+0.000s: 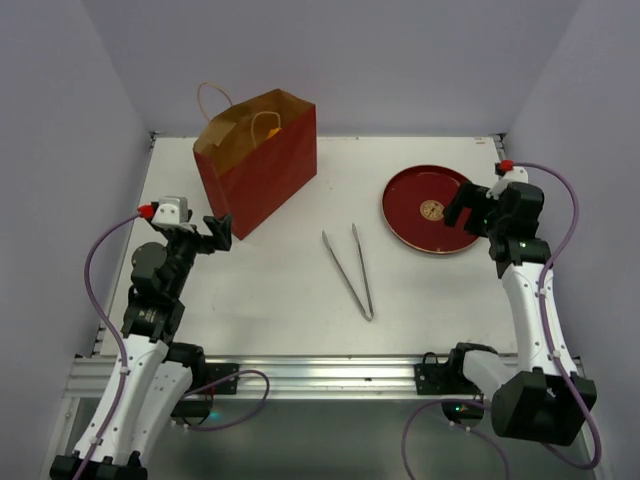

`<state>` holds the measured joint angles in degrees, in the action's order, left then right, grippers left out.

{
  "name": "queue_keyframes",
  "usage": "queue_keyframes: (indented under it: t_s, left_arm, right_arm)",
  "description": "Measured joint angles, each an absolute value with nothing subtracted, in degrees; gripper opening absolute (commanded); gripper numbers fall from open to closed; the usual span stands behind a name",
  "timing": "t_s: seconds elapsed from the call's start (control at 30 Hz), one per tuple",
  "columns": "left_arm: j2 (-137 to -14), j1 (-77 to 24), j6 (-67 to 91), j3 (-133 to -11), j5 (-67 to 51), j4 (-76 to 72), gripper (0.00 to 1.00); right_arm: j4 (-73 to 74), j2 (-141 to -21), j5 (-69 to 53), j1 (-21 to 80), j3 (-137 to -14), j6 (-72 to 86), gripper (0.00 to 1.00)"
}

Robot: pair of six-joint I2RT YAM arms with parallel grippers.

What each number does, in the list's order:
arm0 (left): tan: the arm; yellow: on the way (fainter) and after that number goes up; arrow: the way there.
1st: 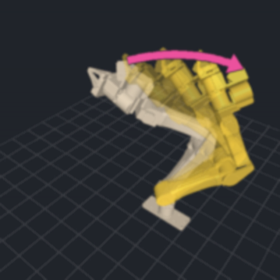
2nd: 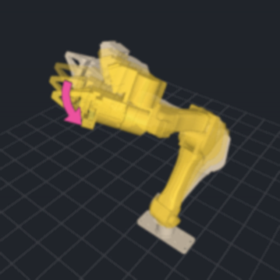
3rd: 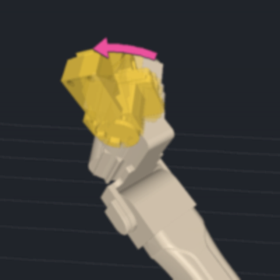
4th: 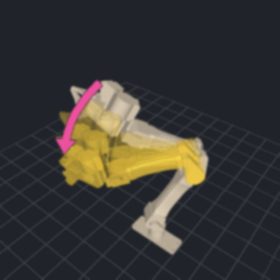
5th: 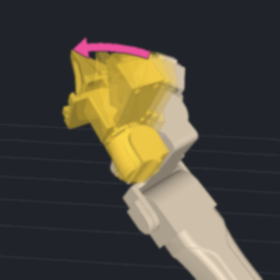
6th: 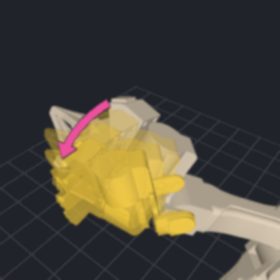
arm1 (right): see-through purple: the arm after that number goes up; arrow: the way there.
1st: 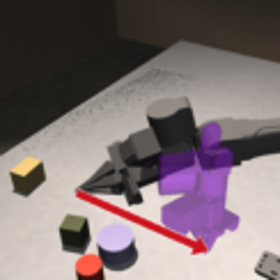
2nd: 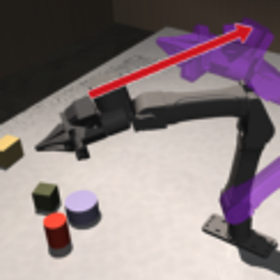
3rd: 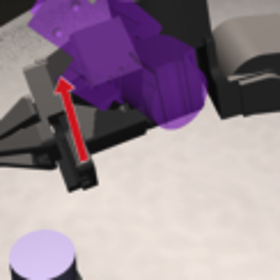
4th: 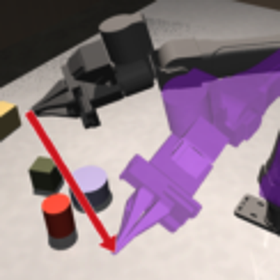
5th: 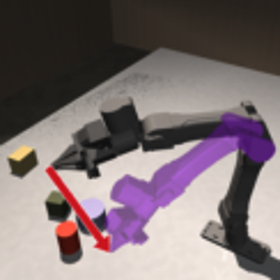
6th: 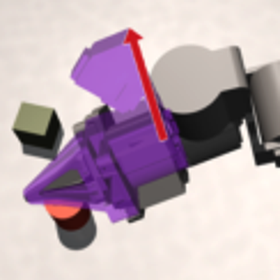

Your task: Take the fake bread out of the paper bag

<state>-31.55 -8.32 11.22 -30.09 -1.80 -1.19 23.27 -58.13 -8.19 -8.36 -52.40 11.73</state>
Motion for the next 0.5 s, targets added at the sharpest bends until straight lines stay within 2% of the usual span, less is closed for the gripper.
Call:
queue_keyframes:
  t_s: [0.2, 0.5]
  left_arm:
    - [-32.7, -8.3, 11.5, -30.8, -2.7, -1.2, 1.00]
    - [-33.6, -8.3, 11.5, -30.8, -3.3, -1.2, 1.00]
  right_arm:
    - [26.5, -61.2, -16.6, -8.4, -54.3, 2.0, 0.99]
    - [34.1, -61.7, -37.3, -4.8, -54.8, -16.8, 0.99]
